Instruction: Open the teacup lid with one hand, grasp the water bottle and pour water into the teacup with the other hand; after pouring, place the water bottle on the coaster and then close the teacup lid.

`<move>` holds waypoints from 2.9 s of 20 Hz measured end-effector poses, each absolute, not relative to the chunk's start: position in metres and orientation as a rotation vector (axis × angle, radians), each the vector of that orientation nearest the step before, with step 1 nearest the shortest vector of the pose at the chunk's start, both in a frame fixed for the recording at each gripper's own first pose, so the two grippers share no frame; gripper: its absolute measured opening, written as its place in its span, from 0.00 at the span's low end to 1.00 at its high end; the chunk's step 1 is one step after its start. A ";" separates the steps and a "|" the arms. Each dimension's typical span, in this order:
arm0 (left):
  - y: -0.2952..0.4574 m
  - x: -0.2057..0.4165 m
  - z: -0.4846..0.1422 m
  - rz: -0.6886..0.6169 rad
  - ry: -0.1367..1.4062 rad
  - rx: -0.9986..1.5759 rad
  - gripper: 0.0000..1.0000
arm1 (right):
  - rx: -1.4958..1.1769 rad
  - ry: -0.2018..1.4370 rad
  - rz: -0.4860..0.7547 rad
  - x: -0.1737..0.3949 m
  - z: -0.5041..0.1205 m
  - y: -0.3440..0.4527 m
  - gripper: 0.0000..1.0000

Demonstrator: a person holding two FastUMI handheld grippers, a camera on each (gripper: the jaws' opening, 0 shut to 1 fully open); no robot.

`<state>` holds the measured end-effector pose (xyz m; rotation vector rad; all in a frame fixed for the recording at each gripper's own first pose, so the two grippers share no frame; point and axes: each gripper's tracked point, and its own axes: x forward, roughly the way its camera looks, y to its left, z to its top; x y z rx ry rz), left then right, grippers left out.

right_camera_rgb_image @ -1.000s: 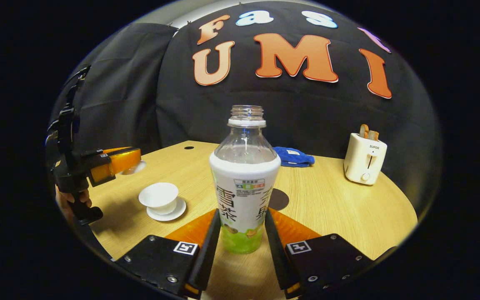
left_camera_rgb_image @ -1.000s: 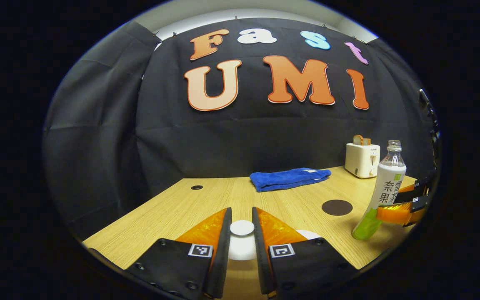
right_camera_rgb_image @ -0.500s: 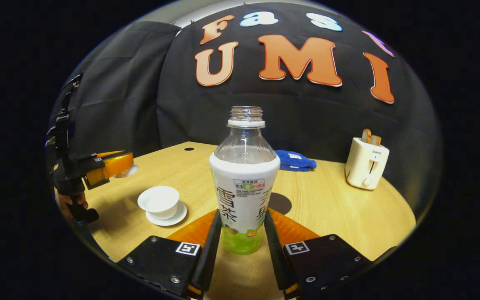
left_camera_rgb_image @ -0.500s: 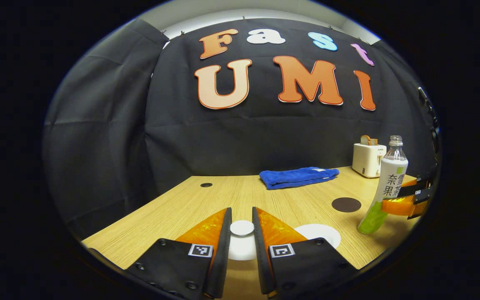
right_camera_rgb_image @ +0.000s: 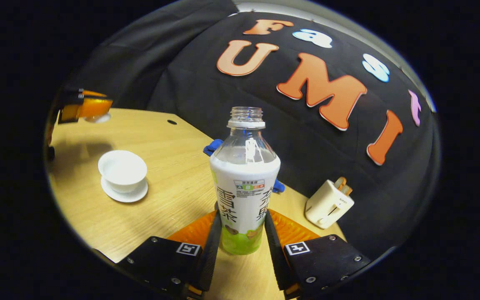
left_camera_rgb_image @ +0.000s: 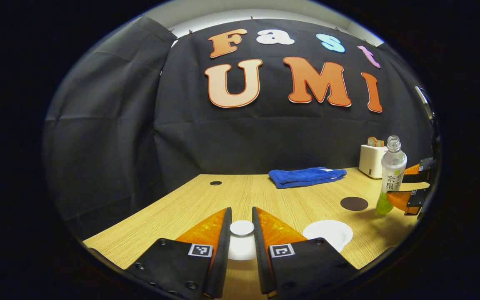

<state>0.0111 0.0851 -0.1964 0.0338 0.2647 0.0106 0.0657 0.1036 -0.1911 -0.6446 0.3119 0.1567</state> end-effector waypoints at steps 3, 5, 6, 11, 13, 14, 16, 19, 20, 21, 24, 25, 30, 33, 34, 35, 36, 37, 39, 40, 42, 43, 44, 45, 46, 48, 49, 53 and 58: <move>0.094 0.009 -0.198 0.025 0.266 0.027 0.35 | -0.814 0.268 0.146 0.069 -0.189 0.108 0.59; 0.097 0.008 -0.197 0.027 0.263 0.027 0.37 | -0.907 0.249 0.149 0.072 -0.191 0.113 0.59; 0.098 0.007 -0.197 0.028 0.262 0.030 0.37 | -0.944 0.239 0.151 0.074 -0.192 0.115 0.59; 0.104 0.005 -0.196 0.030 0.258 0.042 0.35 | -1.121 0.167 0.142 0.079 -0.185 0.124 0.59; 0.106 0.003 -0.197 0.033 0.258 0.034 0.35 | -1.184 0.143 0.139 0.081 -0.185 0.124 0.59; 0.107 0.003 -0.197 0.038 0.258 0.029 0.35 | -1.216 0.132 0.143 0.083 -0.185 0.125 0.59; 0.109 0.002 -0.197 0.041 0.260 0.028 0.34 | -1.286 0.111 0.146 0.083 -0.187 0.128 0.59; 0.111 0.000 -0.200 0.040 0.262 0.028 0.36 | -1.375 0.067 0.143 0.081 -0.186 0.133 0.59; 0.110 0.001 -0.200 0.039 0.262 0.028 0.35 | -1.405 0.048 0.139 0.080 -0.185 0.137 0.59; 0.111 0.000 -0.200 0.039 0.262 0.026 0.35 | -1.436 0.026 0.138 0.078 -0.184 0.141 0.59; 0.112 -0.001 -0.200 0.038 0.261 0.029 0.35 | -1.526 -0.028 0.131 0.088 -0.176 0.145 0.59; 0.113 -0.001 -0.201 0.040 0.262 0.029 0.35 | -1.546 -0.035 0.145 0.090 -0.178 0.148 0.59; 0.114 -0.001 -0.205 0.040 0.271 0.020 0.35 | -1.664 -0.091 0.160 0.088 -0.175 0.154 0.59; 0.114 0.000 -0.205 0.036 0.269 0.018 0.35 | -1.719 -0.109 0.186 0.087 -0.179 0.159 0.59; 0.114 0.000 -0.203 0.035 0.269 0.017 0.35 | -1.734 -0.117 0.195 0.089 -0.181 0.159 0.59; 0.113 -0.001 -0.205 0.032 0.269 0.015 0.34 | -1.751 -0.131 0.200 0.089 -0.181 0.162 0.59; 0.113 0.000 -0.206 0.033 0.270 0.016 0.35 | -1.769 -0.146 0.201 0.087 -0.179 0.161 0.59; 0.114 0.000 -0.206 0.032 0.271 0.016 0.35 | -1.783 -0.158 0.202 0.087 -0.178 0.161 0.59; 0.114 0.000 -0.207 0.033 0.272 0.018 0.35 | -1.799 -0.171 0.207 0.087 -0.178 0.162 0.59; 0.114 0.000 -0.207 0.035 0.273 0.018 0.35 | -1.803 -0.179 0.206 0.088 -0.177 0.162 0.55; 0.115 0.000 -0.207 0.034 0.274 0.016 0.35 | -1.807 -0.190 0.195 0.086 -0.177 0.163 0.59; 0.114 -0.001 -0.207 0.033 0.274 0.015 0.36 | -1.809 -0.195 0.192 0.085 -0.176 0.164 0.55; 0.114 -0.001 -0.206 0.031 0.273 0.016 0.34 | -1.814 -0.207 0.187 0.083 -0.175 0.166 0.59; 0.114 -0.001 -0.205 0.030 0.272 0.016 0.35 | -1.821 -0.217 0.182 0.081 -0.176 0.167 0.59; 0.113 -0.002 -0.204 0.027 0.270 0.014 0.35 | -1.826 -0.227 0.177 0.081 -0.176 0.168 0.59; 0.115 -0.001 -0.201 0.027 0.266 0.008 0.36 | -1.838 -0.243 0.166 0.082 -0.177 0.166 0.59; 0.115 -0.002 -0.201 0.029 0.265 0.007 0.35 | -1.850 -0.253 0.157 0.082 -0.177 0.166 0.58; 0.116 -0.003 -0.201 0.030 0.265 0.003 0.35 | -1.886 -0.295 0.133 0.079 -0.177 0.169 0.55; 0.117 -0.004 -0.196 0.029 0.261 0.011 0.36 | -1.934 -0.350 0.104 0.075 -0.176 0.174 0.59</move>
